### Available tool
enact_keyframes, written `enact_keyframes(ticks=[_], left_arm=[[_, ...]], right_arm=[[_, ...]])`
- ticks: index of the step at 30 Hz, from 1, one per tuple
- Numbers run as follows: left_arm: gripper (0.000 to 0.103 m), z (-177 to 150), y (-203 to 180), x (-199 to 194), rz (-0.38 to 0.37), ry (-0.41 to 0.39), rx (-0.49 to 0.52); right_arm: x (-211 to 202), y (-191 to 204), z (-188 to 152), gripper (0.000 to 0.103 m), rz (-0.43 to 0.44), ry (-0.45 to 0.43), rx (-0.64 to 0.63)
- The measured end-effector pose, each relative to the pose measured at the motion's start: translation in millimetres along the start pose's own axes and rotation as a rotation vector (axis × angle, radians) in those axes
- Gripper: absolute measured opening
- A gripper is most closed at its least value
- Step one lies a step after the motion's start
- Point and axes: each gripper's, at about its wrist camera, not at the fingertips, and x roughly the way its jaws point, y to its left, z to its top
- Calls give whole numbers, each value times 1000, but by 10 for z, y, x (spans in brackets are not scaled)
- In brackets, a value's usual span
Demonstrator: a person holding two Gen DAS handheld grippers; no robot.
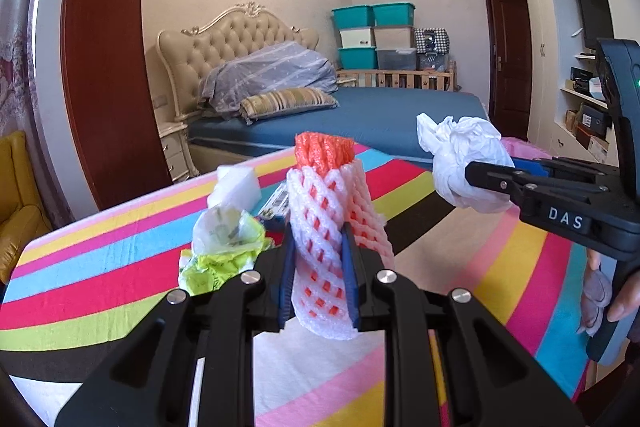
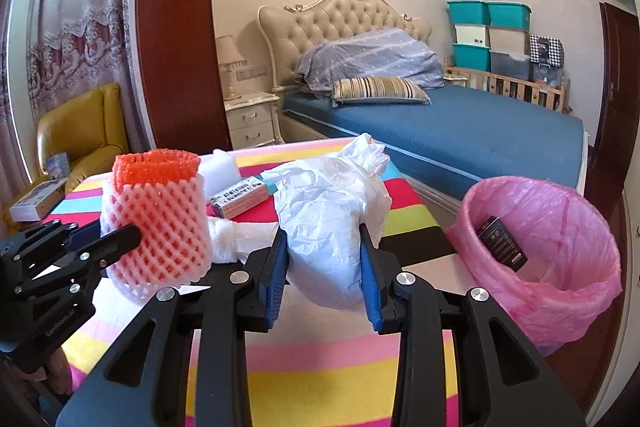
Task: Collect trash
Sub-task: 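Lift the foam net and plastic bag toward the pink wastebasket with both grippers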
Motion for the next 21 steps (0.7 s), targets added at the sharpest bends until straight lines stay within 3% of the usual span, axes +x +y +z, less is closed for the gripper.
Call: enact_keyframes(ticks=[14,21], left_arm=[[21,114,-391,-19,-98,-12,42],[21,241,-722,120,-183,-9,92]], right_arm=[[-518,-410,-183,33,-11,-21,18],[-654,-749,-218,33,-68,-32,35]])
